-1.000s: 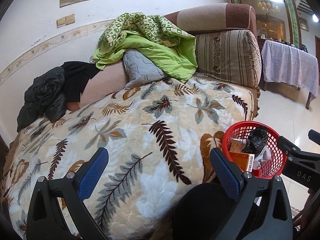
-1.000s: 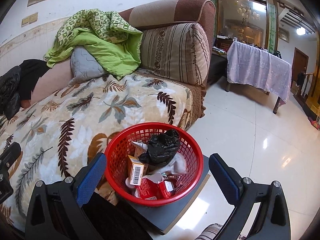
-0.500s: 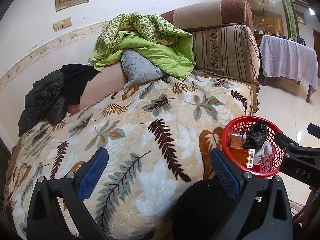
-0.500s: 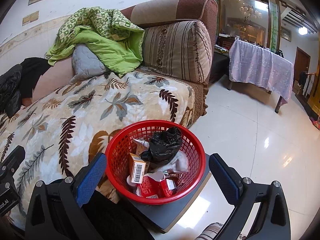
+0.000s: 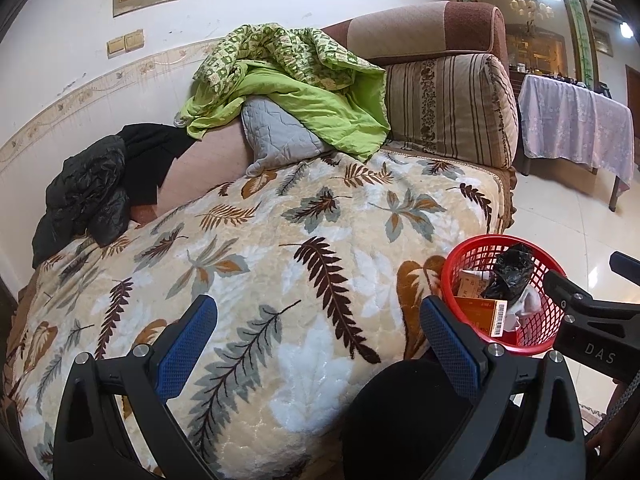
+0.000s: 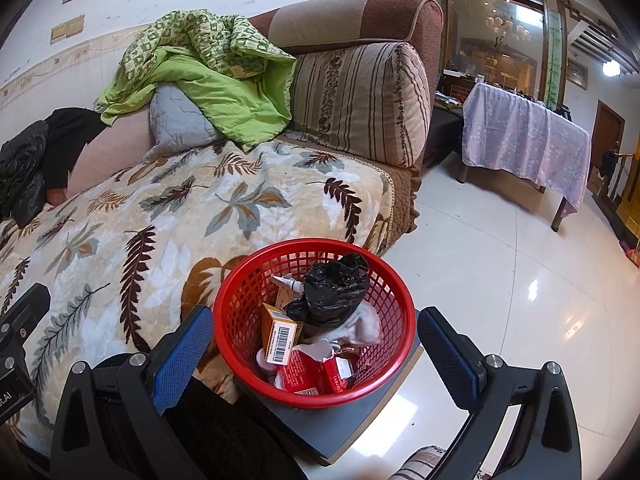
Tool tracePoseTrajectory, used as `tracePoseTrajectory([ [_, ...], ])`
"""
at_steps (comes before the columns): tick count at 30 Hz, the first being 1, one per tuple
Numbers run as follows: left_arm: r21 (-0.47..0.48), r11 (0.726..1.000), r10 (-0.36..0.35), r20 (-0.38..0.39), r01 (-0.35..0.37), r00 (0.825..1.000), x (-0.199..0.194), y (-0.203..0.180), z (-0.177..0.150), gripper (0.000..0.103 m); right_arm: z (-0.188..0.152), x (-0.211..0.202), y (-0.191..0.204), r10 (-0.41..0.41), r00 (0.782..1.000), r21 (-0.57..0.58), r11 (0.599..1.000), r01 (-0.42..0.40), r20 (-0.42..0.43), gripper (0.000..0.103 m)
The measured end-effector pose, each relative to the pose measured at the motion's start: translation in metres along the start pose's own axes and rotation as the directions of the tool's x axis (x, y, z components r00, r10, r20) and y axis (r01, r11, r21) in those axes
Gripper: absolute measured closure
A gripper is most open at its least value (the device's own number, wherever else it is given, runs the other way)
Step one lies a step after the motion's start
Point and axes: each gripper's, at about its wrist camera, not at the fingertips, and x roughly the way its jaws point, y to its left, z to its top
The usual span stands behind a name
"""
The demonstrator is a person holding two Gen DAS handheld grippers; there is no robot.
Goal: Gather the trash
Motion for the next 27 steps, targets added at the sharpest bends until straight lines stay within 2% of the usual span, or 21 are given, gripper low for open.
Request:
tracePoseTrajectory([
  [27, 0.001, 1.0, -0.004, -0.005, 0.004, 1.0, 0.0017, 0.0031, -0.0024, 0.002, -0.0026, 0.0021, 0.0021, 0.0, 1.0, 0.001, 1.0, 0.0, -0.009, 0.0],
])
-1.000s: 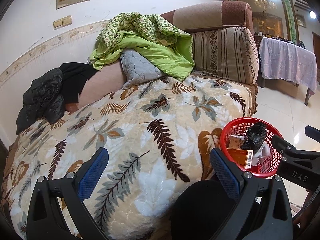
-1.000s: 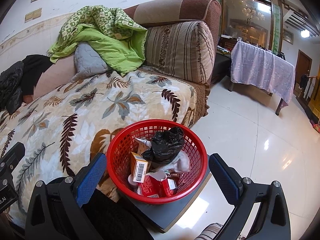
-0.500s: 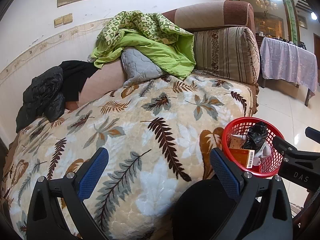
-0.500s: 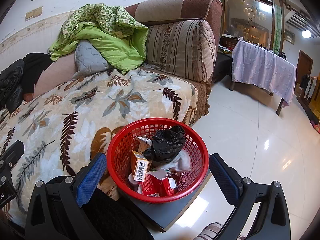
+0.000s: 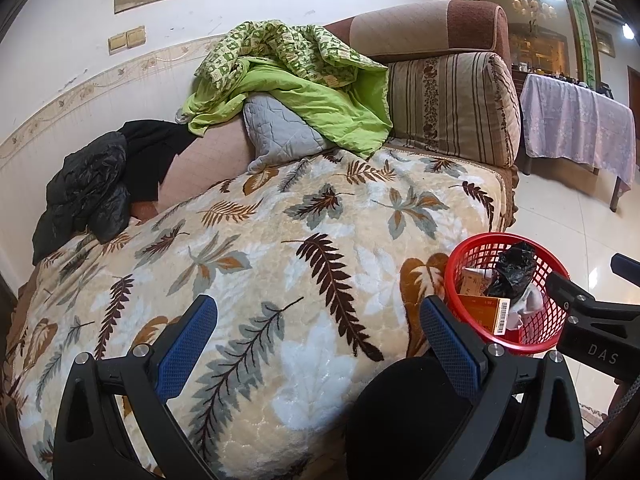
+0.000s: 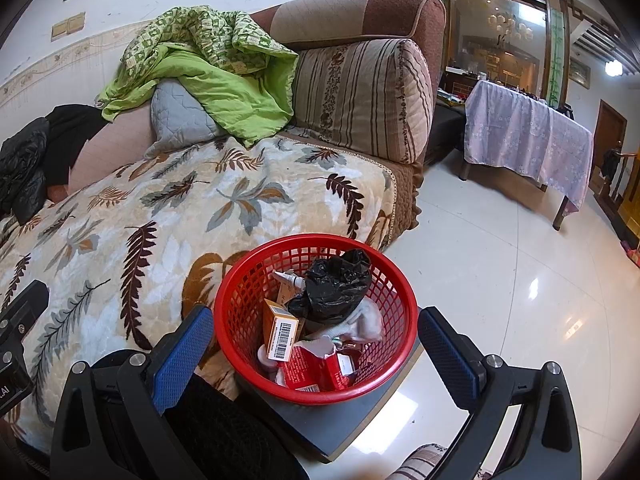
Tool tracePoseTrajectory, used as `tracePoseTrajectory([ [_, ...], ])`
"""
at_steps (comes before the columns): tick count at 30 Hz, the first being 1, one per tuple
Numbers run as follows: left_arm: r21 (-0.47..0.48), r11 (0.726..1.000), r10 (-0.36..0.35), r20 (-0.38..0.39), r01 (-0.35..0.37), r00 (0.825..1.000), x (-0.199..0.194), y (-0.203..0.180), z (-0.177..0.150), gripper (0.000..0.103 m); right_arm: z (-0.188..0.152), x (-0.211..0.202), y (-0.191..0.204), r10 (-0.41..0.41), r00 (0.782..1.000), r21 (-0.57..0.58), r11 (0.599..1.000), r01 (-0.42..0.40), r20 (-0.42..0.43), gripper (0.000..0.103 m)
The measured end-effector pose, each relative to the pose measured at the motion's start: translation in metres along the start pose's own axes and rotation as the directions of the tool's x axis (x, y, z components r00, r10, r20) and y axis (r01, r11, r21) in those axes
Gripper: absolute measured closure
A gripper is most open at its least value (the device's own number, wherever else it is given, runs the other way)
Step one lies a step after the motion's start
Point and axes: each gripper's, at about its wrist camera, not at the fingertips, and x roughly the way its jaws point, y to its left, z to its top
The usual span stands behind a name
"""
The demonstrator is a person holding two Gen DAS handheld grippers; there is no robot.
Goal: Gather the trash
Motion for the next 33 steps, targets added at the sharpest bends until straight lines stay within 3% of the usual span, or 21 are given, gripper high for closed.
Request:
tracePoseTrajectory([
  [33, -0.004, 1.0, -0.002, 0.0, 0.002, 1.0, 0.0021, 0.0031, 0.0019, 0.002, -0.0006, 0.0003, 0.0011, -0.001, 1.0, -0.003, 1.0, 0.001, -0.003, 0.0],
])
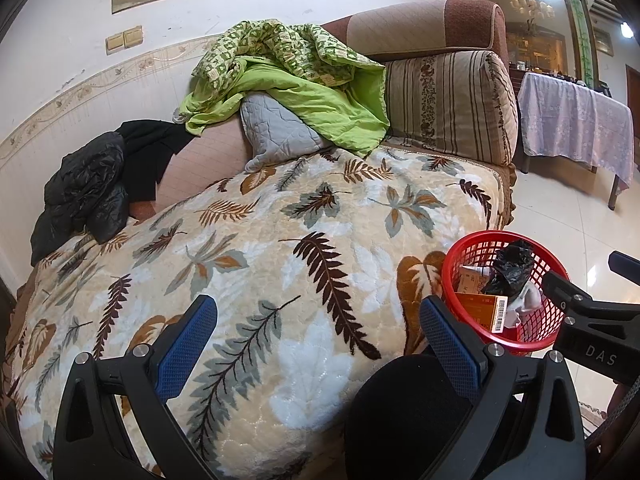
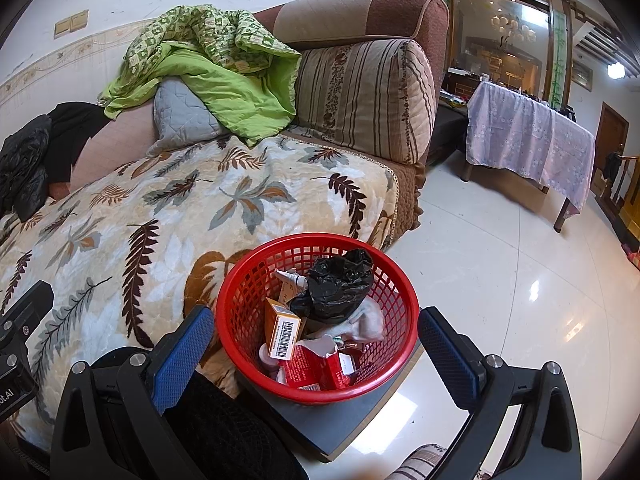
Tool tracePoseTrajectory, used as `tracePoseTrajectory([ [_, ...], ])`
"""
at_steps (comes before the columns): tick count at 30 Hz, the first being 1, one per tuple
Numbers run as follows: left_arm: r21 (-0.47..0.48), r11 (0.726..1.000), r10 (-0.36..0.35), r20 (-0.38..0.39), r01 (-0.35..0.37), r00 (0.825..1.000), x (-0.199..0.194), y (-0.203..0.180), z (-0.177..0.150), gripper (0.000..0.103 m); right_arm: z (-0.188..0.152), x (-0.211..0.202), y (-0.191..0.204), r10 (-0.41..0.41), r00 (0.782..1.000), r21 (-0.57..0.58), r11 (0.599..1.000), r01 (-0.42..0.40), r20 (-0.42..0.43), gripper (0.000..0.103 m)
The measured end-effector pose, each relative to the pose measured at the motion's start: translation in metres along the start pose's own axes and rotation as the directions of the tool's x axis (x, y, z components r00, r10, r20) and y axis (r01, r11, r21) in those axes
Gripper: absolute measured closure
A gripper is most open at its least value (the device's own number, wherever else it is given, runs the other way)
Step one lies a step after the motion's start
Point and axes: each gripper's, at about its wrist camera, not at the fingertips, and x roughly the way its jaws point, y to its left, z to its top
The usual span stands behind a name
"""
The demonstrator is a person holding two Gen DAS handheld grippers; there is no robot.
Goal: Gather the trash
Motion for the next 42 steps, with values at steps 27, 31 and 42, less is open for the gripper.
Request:
tracePoseTrajectory([
  [27, -0.014, 1.0, -0.012, -0.013, 0.012, 1.0, 0.003, 0.004, -0.011, 0.002, 0.0, 0.01, 0.01, 0.009, 1.0, -0.044, 0.999, -0.01, -0.022, 0.0],
  [31, -0.047, 0.999, -0.013, -0.03, 0.012, 0.999, 0.005, 0.011, -0.016, 0.002, 0.008, 0.015, 0.018, 0.024, 1.0, -0.084, 0.996, -0.024, 0.002, 0.0],
  [42, -0.336, 0.906, 0.184, -0.232, -0.256, 0.955, 0.045, 0.145, -0.045, 0.002, 0.068, 0.074, 0.155, 0.282, 0.953, -0.279, 0.912, -0.302, -0.109, 0.0],
])
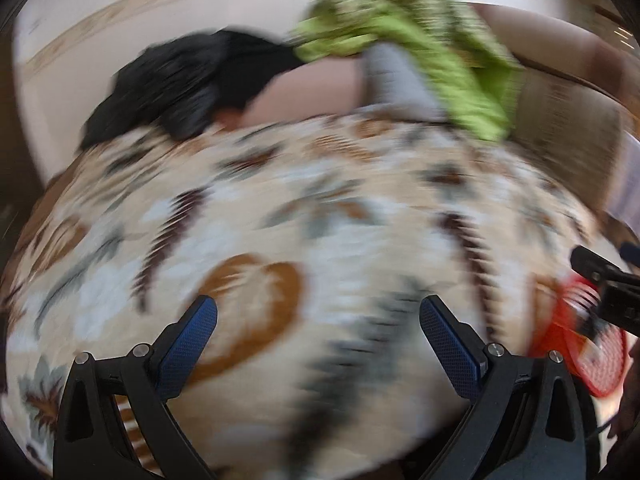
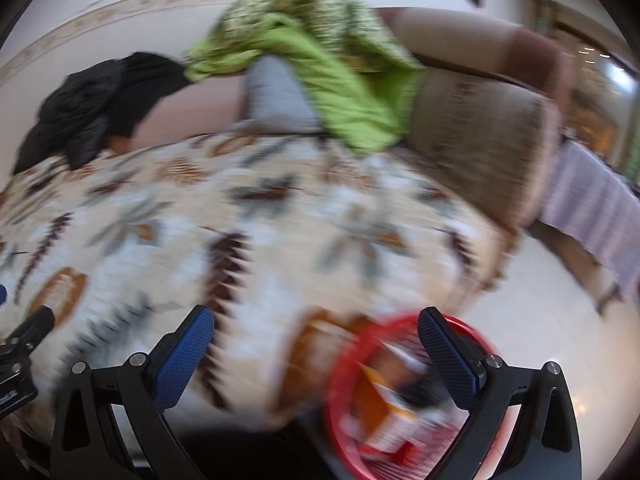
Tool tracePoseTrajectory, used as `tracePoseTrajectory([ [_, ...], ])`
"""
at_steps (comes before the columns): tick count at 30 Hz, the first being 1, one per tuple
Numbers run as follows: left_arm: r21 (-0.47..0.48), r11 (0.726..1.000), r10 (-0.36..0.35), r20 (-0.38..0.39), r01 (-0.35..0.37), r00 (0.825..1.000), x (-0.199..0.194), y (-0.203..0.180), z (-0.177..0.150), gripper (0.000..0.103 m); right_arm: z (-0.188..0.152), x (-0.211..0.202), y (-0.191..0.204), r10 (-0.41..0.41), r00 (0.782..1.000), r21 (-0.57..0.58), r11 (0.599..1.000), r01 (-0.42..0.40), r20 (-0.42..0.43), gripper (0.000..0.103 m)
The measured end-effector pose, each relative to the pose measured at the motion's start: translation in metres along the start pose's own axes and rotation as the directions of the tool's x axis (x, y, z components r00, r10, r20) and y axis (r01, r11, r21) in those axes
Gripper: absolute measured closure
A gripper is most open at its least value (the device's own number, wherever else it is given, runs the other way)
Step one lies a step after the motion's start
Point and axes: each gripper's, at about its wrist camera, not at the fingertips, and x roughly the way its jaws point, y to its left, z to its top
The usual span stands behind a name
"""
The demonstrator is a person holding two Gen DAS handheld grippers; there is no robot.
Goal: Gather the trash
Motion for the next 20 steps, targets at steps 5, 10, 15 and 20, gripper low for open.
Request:
tracePoseTrajectory([
  [5, -0.107, 0.973, 0.196, -0.084, -0.205, 0.977, 0.043, 0.07, 0.001, 0.002, 0.024, 0.083, 0.092, 0.114, 0.985, -0.09, 0.988, -0.126, -0.127, 0.0],
  [10, -0.201, 0.949, 0.2, -0.204, -0.241, 0.958, 0.086, 0.116, -0.002, 0.002, 0.035, 0.14, 0.17, 0.097, 0.992, -0.25, 0.961, -0.115, -0.084, 0.0],
  [15, -0.216, 0.954, 0.168, -0.192, -0.208, 0.967, 0.097, 0.12, -0.002, 0.0, 0.049, 0.187, 0.194, 0.158, 0.969, -0.229, 0.953, -0.199, -0.188, 0.0],
  [20, -0.183, 0.956, 0.188, -0.209, -0.228, 0.96, 0.096, 0.117, -0.008, 0.0, 0.045, 0.19, 0.179, 0.225, 0.952, -0.136, 0.957, -0.256, -0.206, 0.0],
])
